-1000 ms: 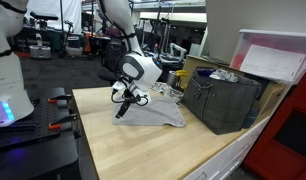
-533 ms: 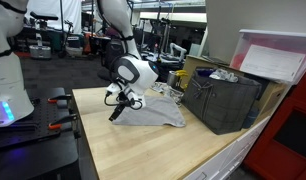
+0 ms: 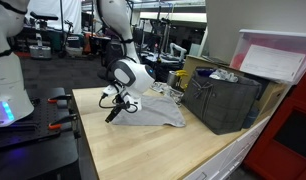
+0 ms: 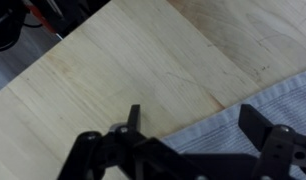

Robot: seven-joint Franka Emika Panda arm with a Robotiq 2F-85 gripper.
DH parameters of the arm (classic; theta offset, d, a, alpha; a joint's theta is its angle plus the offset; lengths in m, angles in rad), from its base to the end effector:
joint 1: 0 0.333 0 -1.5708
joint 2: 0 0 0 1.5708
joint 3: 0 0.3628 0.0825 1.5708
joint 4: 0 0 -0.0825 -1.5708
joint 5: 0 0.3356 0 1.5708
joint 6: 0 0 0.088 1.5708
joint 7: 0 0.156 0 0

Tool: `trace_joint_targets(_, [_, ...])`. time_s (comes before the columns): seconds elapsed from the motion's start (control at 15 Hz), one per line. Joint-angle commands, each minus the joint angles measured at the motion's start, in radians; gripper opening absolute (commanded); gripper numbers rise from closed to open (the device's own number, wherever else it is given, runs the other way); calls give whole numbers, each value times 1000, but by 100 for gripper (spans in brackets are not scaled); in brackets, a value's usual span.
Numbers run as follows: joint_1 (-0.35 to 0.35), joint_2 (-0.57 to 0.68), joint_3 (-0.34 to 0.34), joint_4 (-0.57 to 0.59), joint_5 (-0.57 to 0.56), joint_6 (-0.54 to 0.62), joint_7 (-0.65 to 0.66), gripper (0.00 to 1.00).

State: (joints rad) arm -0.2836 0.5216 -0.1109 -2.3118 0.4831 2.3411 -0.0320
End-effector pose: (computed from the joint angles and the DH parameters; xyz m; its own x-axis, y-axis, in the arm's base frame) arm 0.4157 -0.1524 0.1346 0.6427 -0.6028 -0.4729 -0.7213 -0.6841 -0.1082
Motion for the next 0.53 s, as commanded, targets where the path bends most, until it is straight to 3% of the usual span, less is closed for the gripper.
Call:
trace_joint_targets(0.0, [-26, -6, -2, 10, 38, 24, 14, 100])
trace_joint_targets(0.13, [-31, -3, -13, 23, 34, 29, 24, 100])
trace_joint_targets(0.27, [-38, -1, -17, 31, 36, 31, 24, 74])
trace_joint_targets(0.47, [-44, 10, -7, 46, 44, 24, 19, 51])
